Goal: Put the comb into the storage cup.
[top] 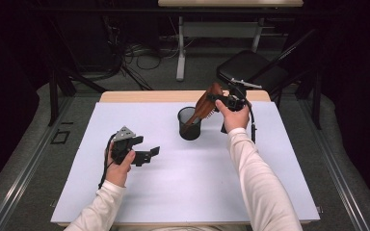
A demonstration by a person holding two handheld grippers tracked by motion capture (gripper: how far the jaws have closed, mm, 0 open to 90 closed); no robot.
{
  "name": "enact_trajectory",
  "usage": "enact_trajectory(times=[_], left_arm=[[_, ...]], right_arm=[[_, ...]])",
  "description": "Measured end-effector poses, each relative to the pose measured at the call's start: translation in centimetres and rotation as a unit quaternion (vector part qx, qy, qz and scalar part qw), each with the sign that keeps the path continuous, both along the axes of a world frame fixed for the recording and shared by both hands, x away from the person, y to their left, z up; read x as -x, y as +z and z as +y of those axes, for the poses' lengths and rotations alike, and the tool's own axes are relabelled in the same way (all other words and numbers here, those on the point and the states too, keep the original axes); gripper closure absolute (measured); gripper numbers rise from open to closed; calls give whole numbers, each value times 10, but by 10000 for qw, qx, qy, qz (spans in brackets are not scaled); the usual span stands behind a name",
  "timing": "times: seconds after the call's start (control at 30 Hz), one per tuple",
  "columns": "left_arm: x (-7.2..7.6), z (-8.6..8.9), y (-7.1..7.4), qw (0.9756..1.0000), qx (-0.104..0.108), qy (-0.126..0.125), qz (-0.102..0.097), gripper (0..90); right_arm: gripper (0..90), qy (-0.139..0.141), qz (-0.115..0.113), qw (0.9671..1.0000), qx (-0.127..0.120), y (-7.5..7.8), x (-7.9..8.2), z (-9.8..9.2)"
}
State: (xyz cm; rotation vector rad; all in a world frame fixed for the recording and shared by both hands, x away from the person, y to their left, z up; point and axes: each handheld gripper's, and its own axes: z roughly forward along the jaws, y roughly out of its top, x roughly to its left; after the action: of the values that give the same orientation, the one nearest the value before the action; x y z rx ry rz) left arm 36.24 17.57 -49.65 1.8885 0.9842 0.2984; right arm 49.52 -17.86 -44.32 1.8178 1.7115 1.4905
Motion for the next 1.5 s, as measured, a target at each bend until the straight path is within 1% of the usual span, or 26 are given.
enact_trajectory(times=[0.13,0.43,0.63,0.8,1.03,1.1,1.3,1.5], left_arm=[[0,0,0,10000,2,3,7,159],[0,0,0,10000,-11,7,7,159],[0,0,0,10000,-13,6,11,160],[0,0,-1,10000,-3,10,17,160],[0,0,0,10000,-8,5,12,159],[0,0,-1,10000,-3,12,18,159],[-1,0,-1,10000,-19,6,15,160],[0,0,-1,10000,-23,6,24,160]], right_arm=[[413,21,-16,10000,19,0,1,0],[374,-8,-40,10000,-59,1,1,-1],[356,-24,-58,10000,2,1,0,-3],[326,-6,-73,10000,-2,2,0,-5],[309,2,-122,9999,32,4,1,-6],[303,-11,-146,9999,-26,4,1,-7],[291,-66,-217,9997,-43,7,2,-10],[284,-143,-314,9993,-141,11,3,-15]])
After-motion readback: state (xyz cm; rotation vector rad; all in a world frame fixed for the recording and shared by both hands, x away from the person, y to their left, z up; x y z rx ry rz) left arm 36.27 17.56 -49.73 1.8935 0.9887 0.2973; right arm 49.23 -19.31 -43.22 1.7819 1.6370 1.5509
